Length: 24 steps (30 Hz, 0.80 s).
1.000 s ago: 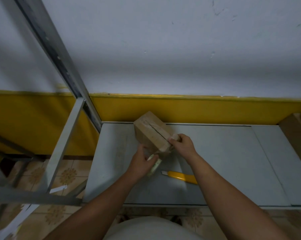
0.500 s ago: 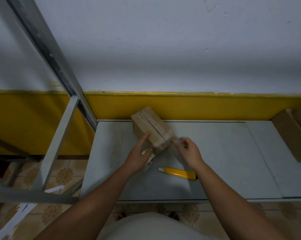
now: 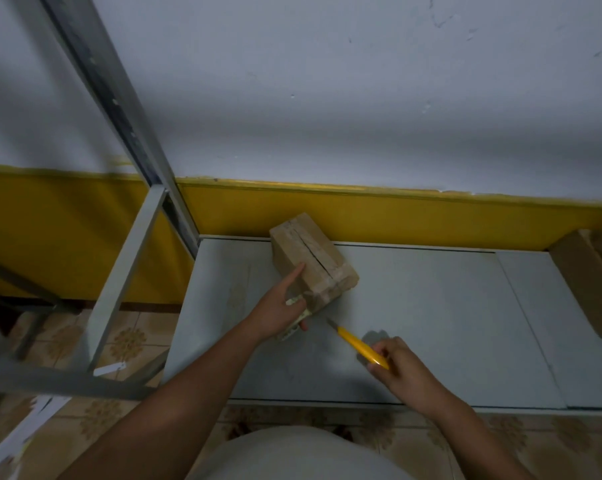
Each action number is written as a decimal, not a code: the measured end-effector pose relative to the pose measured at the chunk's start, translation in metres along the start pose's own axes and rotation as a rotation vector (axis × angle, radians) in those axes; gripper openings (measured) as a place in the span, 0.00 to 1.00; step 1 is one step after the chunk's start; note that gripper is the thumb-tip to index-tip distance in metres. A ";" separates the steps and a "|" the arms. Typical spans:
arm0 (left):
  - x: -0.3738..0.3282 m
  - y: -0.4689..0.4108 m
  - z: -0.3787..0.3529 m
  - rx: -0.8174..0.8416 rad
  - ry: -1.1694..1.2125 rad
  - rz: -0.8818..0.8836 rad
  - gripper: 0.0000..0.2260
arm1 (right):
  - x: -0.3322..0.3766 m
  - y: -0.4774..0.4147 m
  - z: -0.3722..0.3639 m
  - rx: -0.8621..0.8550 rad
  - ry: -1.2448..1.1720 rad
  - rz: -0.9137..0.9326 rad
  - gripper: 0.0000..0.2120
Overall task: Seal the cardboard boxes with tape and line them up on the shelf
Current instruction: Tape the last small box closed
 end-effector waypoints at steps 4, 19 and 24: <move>0.000 0.003 0.002 0.025 -0.007 -0.011 0.34 | 0.050 0.027 0.014 -0.051 -0.147 0.090 0.06; -0.007 0.004 0.002 0.021 -0.101 0.005 0.33 | 0.119 -0.022 -0.009 -0.002 0.130 -0.021 0.14; -0.005 0.001 0.002 0.008 -0.097 -0.023 0.34 | 0.131 -0.031 -0.012 0.026 0.205 -0.078 0.14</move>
Point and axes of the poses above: each hand's wrist, its own y-axis away from the middle knuckle, its own z-axis out of the back of the hand, x = y × z, the point moved 4 cm from there along -y, towards the middle knuckle, and after that the axes turned 11 degrees about -y, right-handed, at the moved point
